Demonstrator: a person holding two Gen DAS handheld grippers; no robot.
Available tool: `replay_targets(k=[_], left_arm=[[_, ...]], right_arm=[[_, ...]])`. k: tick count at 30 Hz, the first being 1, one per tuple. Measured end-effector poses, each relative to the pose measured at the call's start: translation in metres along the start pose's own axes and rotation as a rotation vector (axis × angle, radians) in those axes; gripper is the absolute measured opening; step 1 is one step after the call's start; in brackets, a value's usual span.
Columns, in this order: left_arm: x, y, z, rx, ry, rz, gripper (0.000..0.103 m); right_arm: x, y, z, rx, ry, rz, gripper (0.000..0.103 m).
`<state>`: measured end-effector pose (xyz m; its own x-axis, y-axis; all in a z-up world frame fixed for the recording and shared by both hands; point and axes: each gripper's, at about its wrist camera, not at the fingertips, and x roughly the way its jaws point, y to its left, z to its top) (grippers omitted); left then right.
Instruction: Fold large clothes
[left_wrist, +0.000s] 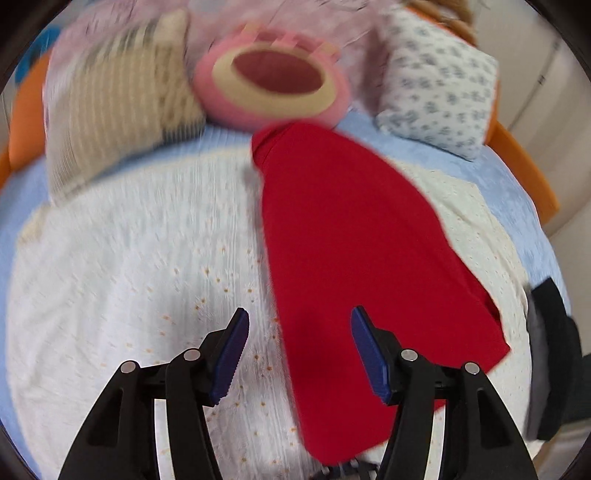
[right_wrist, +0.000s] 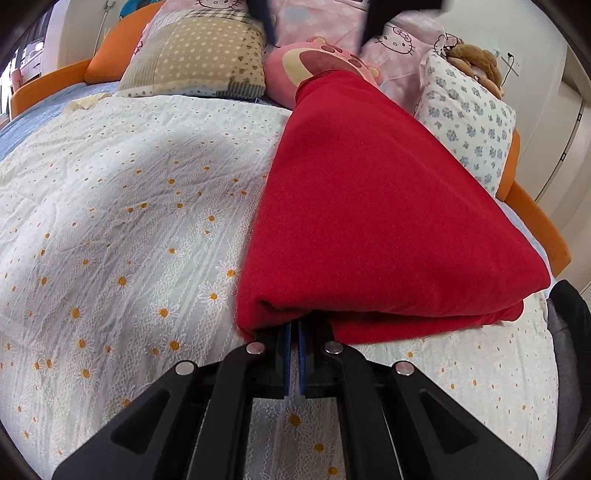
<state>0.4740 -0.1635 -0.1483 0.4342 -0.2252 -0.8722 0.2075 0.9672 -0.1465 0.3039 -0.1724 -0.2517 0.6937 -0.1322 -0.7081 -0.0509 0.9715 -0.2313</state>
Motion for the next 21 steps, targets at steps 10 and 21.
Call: replay_targets(k=[10, 21], left_arm=[[0.054, -0.037, -0.008, 0.085, 0.031, 0.039, 0.042], [0.070, -0.043, -0.045, 0.045, -0.159, 0.086, 0.042]], right_arm=[[-0.050, -0.109, -0.011, 0.231, -0.106, 0.213, 0.006], [-0.009, -0.261, 0.135, 0.471, -0.052, 0.513, 0.007]])
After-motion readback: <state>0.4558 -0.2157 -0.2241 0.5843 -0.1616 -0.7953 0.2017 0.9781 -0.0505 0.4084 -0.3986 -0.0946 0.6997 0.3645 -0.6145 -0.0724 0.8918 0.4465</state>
